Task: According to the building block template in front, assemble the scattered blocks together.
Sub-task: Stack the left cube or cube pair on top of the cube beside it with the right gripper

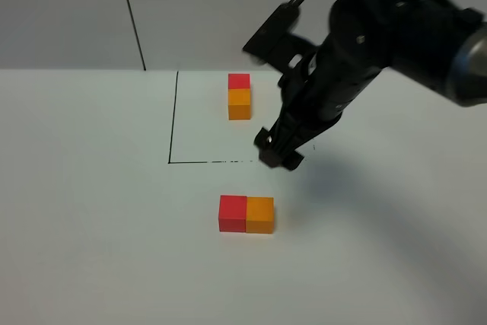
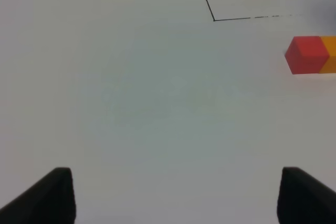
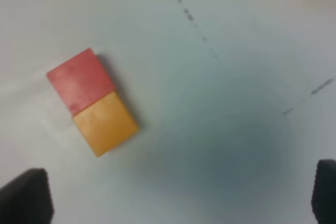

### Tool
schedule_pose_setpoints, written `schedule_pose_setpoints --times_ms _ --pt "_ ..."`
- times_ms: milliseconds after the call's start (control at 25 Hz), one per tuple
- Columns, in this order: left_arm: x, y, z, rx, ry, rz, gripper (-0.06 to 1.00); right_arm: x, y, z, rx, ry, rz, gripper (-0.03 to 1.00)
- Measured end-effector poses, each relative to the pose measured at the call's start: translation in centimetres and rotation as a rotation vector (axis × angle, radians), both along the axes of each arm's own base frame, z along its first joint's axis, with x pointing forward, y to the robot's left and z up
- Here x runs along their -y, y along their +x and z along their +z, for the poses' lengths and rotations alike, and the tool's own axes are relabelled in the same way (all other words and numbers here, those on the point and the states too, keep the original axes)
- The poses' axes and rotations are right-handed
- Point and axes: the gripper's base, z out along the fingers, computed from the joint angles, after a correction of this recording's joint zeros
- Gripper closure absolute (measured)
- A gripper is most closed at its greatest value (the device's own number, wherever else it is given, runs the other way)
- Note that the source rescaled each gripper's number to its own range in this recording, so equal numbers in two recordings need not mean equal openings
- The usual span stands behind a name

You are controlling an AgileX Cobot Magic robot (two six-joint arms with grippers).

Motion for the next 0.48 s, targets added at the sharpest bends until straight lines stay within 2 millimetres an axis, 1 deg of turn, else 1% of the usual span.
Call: schedule_pose_setpoints --times_ms 120,240,360,480 --pt "0.0 0.0 0.0 0.000 0.000 0.000 0.24 3.3 -1.2 3.1 0.094 0.095 -0.115 -0.03" --pt "0.0 0.0 0.0 0.000 -0.001 0.001 0.24 6.2 -3.2 5.4 0.186 0.195 -0.219 -0.03" --pt "0.0 0.0 0.0 0.000 -0.001 0.001 0.24 8.5 -5.6 7.0 0.255 0.260 -0.287 -0.03" --pt "0.0 0.0 0.0 0.000 -0.001 0.001 0.24 10.0 -8.0 8.1 0.309 0.270 -0.305 -0.03"
